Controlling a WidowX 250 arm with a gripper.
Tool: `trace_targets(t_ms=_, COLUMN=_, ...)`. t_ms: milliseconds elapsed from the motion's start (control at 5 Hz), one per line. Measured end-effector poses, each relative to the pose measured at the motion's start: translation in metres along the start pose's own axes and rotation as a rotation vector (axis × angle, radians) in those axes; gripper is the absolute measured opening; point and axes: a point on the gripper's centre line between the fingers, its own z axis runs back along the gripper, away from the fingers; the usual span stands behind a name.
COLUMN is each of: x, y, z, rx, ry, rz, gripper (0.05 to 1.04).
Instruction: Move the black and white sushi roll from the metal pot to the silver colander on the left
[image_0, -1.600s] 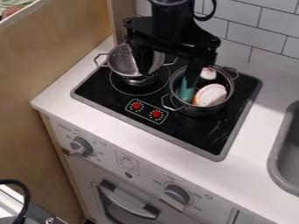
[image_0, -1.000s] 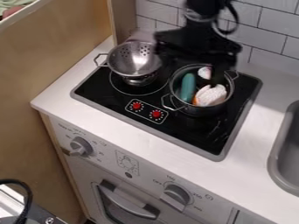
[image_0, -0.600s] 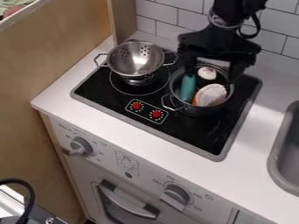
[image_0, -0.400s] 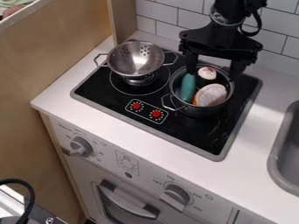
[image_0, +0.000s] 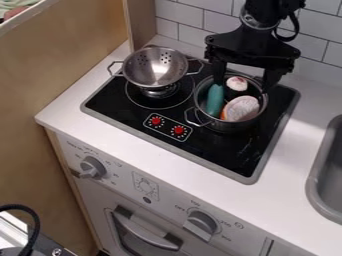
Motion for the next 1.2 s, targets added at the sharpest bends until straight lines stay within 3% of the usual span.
trace_targets(t_ms=200, x=0.002, y=-0.004, z=-0.018, rx=0.011, ry=-0.023, rz=-0.023, gripper=0.997)
trace_targets(t_ms=400, x=0.008, y=-0.008, z=-0.021, rx=-0.017, ry=-0.074, rz=-0.071, gripper=0.997)
trace_targets(t_ms=800, x=0.002, y=-0.006, z=-0.032, rx=-0.047, ry=-0.118, rz=-0.148, gripper=0.997)
trace_targets(t_ms=1200, x=0.009, y=-0.004, z=-0.04, rx=-0.086, ry=-0.234, rz=-0.197, gripper=0.997)
